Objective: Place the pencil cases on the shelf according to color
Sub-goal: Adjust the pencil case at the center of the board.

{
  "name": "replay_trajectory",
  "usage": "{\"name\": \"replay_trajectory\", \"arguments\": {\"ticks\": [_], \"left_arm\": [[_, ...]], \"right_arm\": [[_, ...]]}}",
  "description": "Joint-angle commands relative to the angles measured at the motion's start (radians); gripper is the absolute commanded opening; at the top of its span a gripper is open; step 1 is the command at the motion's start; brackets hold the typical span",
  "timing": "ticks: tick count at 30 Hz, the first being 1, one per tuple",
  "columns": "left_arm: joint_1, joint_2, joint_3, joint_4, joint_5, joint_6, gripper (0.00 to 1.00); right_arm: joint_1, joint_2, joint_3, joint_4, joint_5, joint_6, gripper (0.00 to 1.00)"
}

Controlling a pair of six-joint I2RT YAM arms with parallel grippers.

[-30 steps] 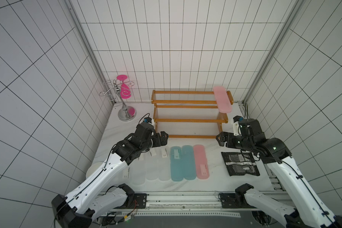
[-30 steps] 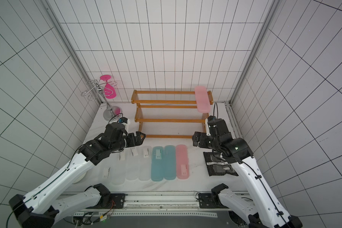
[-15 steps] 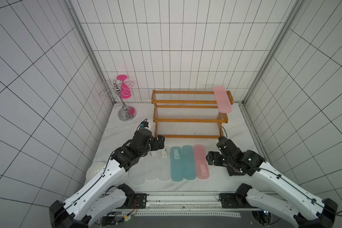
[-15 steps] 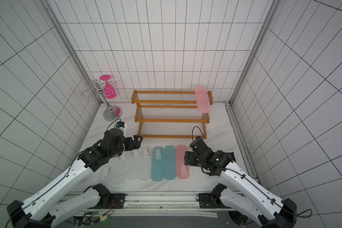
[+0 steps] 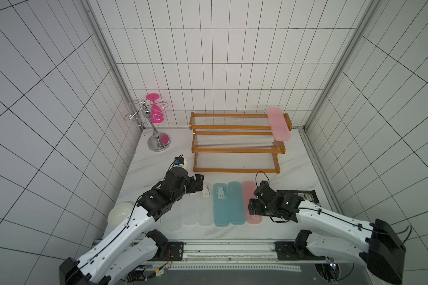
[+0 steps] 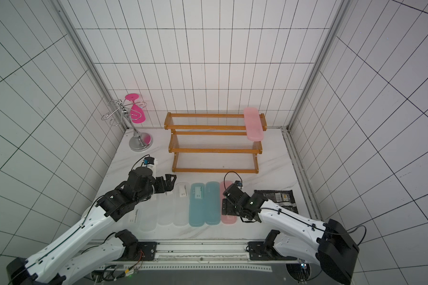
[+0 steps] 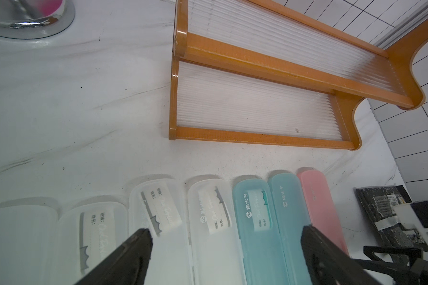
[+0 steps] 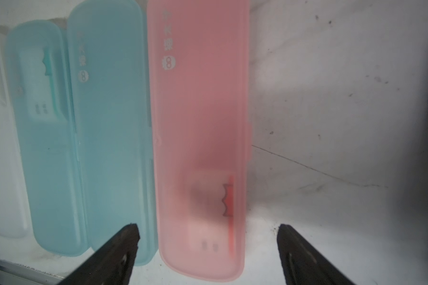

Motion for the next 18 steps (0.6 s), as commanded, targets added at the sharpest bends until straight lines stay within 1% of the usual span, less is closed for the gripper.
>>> {"name": "replay_trajectory", "arguments": {"ticks": [1, 6, 10, 14, 18], "left_arm": [[0.0, -0.027, -0.013, 0.019, 0.005, -0.027, 0.98], [-0.001, -0.005, -0.004, 0.019, 0.063, -0.063, 0.98], [-0.002, 0.021, 0.014, 0.018, 0.094, -0.076, 0.98], [-0.003, 0.043, 0.031, 0.018, 0.111, -0.089, 0.98], [-0.005, 0.068, 0.051, 0.011, 0.126, -0.093, 0.98]], "right_arm": [[0.035, 0.089, 0.011, 0.051, 0.046, 0.032, 0.92], [0.061, 0.202, 0.062, 0.019, 0.099, 0.047, 0.91], [0.063, 0.219, 0.052, 0.015, 0.126, 0.067, 0.91], [0.061, 0.175, 0.021, -0.016, 0.159, 0.09, 0.91], [0.06, 0.052, -0.038, -0.018, 0.175, 0.091, 0.92]]}}
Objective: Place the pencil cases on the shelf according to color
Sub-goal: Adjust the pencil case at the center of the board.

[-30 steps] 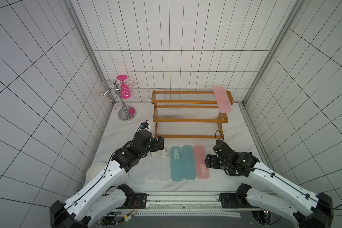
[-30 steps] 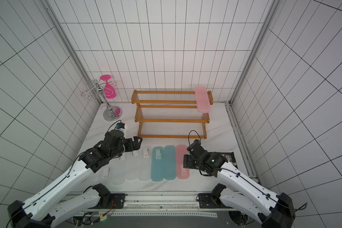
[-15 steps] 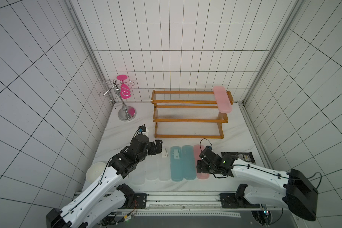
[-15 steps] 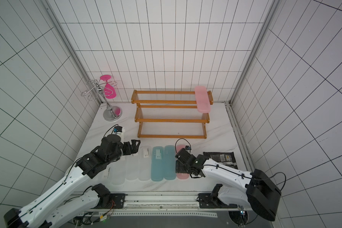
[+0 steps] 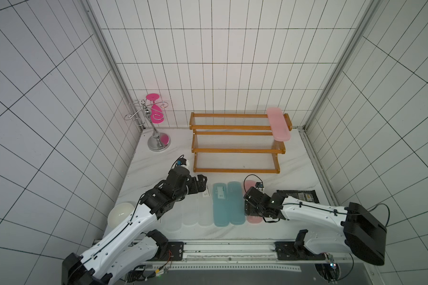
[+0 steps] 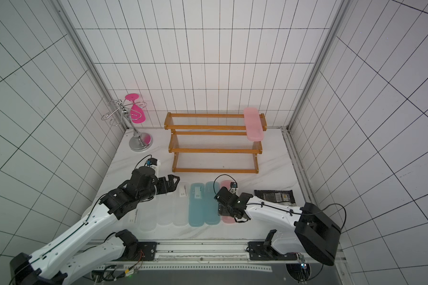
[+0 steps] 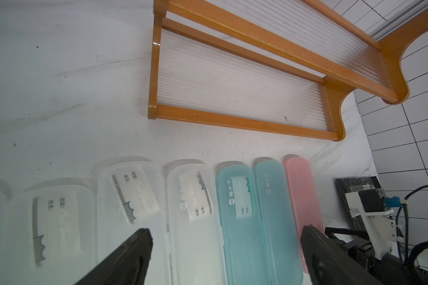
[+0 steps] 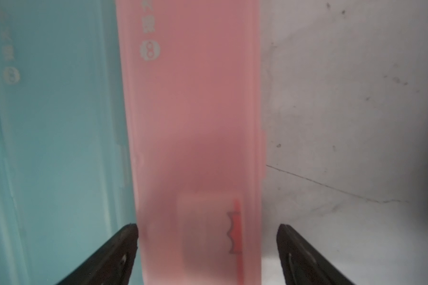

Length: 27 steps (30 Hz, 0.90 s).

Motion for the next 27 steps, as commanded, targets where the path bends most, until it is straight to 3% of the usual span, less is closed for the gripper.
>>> {"name": "replay_trajectory", "arguments": {"ticks": [1, 6, 9, 27], "left_arm": [[-0.006, 0.013, 0.044, 0.003, 0.024, -0.012, 0.98], [-0.008, 0.01, 0.056, -0.01, 0.01, -0.021, 0.98], [-0.008, -0.011, 0.049, -0.015, -0.012, -0.03, 0.98], [-0.008, -0.052, 0.024, -0.045, -0.024, -0.048, 0.98]], "right_arm": [[0.004, -0.112, -0.054, -0.052, 0.049, 0.009, 0.92], [0.004, -0.255, -0.066, -0.075, 0.016, -0.056, 0.92], [0.005, -0.267, -0.047, -0.102, -0.004, -0.08, 0.92], [0.082, 0.044, 0.07, -0.062, 0.019, -0.08, 0.94]]}}
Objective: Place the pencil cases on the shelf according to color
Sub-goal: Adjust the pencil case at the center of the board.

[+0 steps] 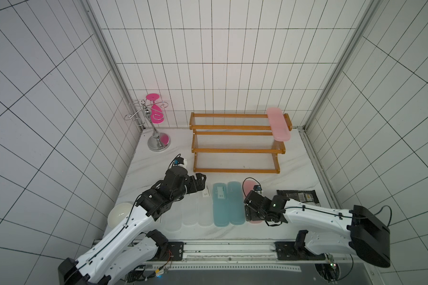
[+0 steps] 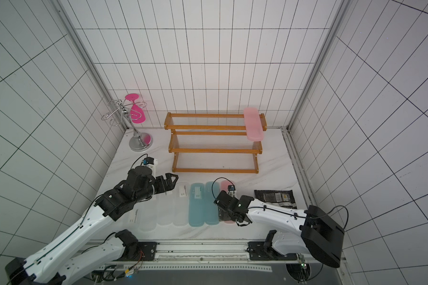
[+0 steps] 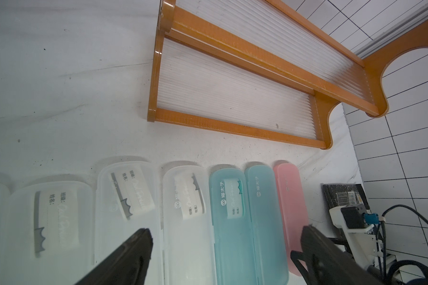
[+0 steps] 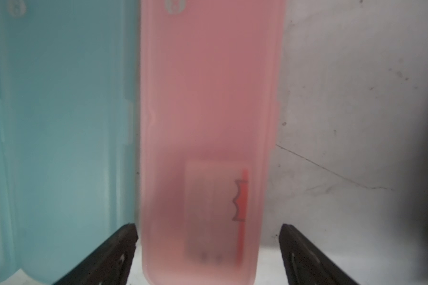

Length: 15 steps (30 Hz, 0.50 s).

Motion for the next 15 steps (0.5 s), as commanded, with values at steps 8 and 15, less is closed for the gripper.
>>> {"name": "replay_trajectory", "arguments": {"ticks": [8, 15], "left_arm": [[-0.002, -0.008, 0.002, -0.005, 0.001, 0.005, 0.98], [-0.001, -0.002, 0.002, -0.004, 0.007, 0.006, 0.98]], "right_arm": [[0.013, -0.028, -0.038, -0.021, 0.035, 0.092, 0.95], [0.013, -0.153, -0.112, -0.026, -0.007, 0.097, 0.96]]}}
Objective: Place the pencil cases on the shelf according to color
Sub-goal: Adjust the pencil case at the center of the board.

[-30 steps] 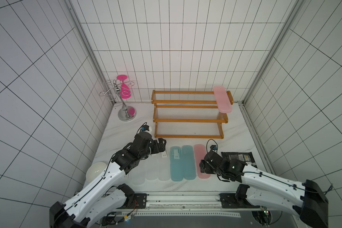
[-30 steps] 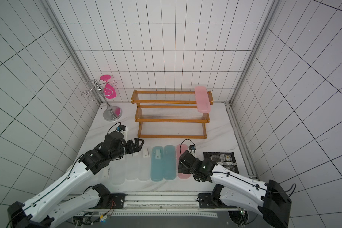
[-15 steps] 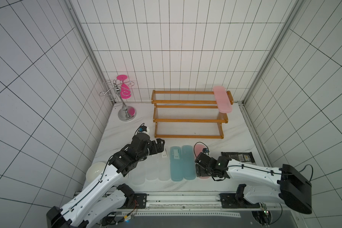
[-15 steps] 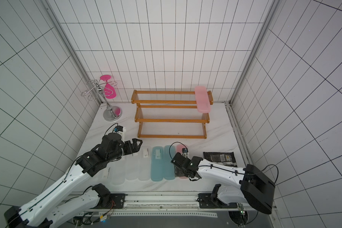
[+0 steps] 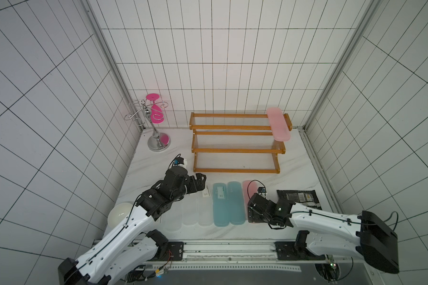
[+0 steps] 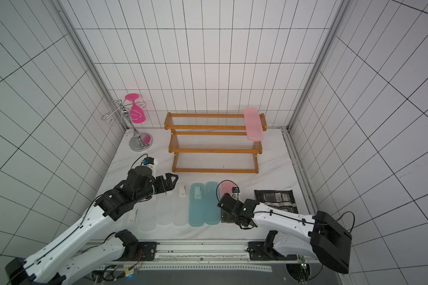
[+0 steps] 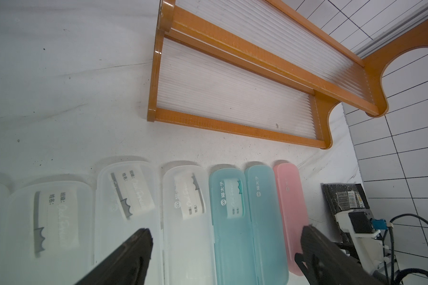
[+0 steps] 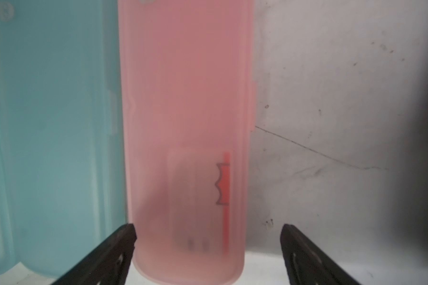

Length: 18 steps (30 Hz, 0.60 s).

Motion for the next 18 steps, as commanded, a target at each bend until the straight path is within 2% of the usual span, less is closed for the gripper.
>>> {"name": "replay_trajectory", "arguments": {"ticks": [1, 11, 18], "left_arm": [[-0.002, -0.001, 0.001, -0.003, 0.007, 0.006, 0.98], [-0.002, -0.017, -0.012, 0.003, 0.011, -0.007, 0.98], [-0.002, -0.025, -0.014, 0.003, 0.016, 0.002, 0.98]], "right_arm": [[0.007, -0.013, -0.016, -0.034, -0.009, 0.015, 0.96], [0.011, 0.136, 0.093, -0.033, -0.022, -0.019, 0.97], [0.011, 0.237, 0.113, -0.004, -0.032, -0.003, 0.97]]}}
